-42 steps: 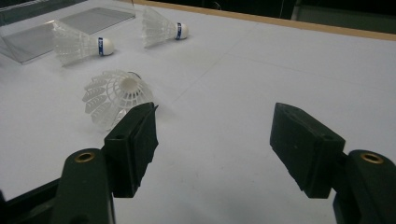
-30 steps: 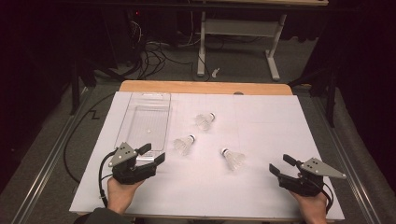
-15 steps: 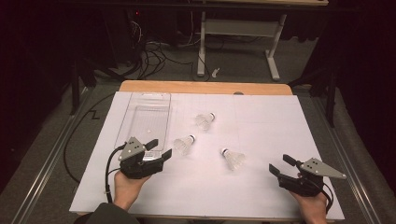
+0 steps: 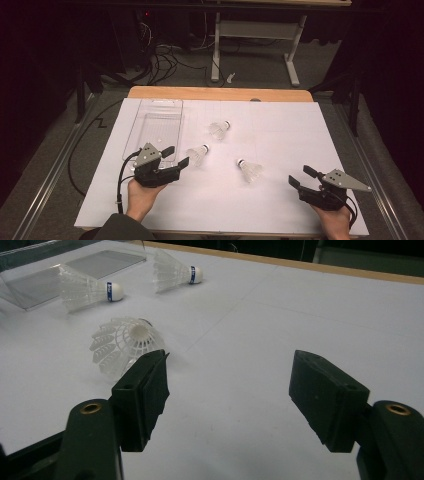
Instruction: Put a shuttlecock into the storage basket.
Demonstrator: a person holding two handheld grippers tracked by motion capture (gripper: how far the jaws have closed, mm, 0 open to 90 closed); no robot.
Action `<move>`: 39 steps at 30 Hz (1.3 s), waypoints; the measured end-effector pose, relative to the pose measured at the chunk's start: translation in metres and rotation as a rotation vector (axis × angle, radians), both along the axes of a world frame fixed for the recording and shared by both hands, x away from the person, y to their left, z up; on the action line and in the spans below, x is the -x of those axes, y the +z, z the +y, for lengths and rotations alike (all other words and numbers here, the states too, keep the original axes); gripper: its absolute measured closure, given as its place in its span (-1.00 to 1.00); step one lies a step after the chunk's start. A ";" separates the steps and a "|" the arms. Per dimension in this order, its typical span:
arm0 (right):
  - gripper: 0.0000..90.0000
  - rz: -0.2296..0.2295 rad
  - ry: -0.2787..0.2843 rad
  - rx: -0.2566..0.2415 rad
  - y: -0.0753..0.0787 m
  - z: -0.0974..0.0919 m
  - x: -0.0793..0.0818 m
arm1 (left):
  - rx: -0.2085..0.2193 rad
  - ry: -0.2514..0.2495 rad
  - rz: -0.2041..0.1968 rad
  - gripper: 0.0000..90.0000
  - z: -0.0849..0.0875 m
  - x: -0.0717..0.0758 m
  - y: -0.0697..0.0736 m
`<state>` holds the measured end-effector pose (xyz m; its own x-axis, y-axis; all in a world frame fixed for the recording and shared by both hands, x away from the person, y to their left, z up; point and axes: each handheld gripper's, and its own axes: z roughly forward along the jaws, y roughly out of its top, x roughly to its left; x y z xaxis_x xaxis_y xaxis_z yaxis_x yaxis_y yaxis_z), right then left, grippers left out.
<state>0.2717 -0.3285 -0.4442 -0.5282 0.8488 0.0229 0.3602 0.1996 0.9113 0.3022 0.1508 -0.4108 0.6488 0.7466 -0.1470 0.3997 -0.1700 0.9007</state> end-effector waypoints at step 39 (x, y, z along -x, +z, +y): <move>-0.28 0.000 0.010 -0.011 0.000 0.000 0.000 | 0.005 0.000 0.003 -0.21 -0.029 -0.033 0.010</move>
<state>0.2721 -0.3286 -0.4445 -0.5364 0.8433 0.0327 0.3587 0.1928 0.9134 0.3348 0.1218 -0.4011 0.6482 0.7460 -0.1527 0.4027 -0.1657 0.9002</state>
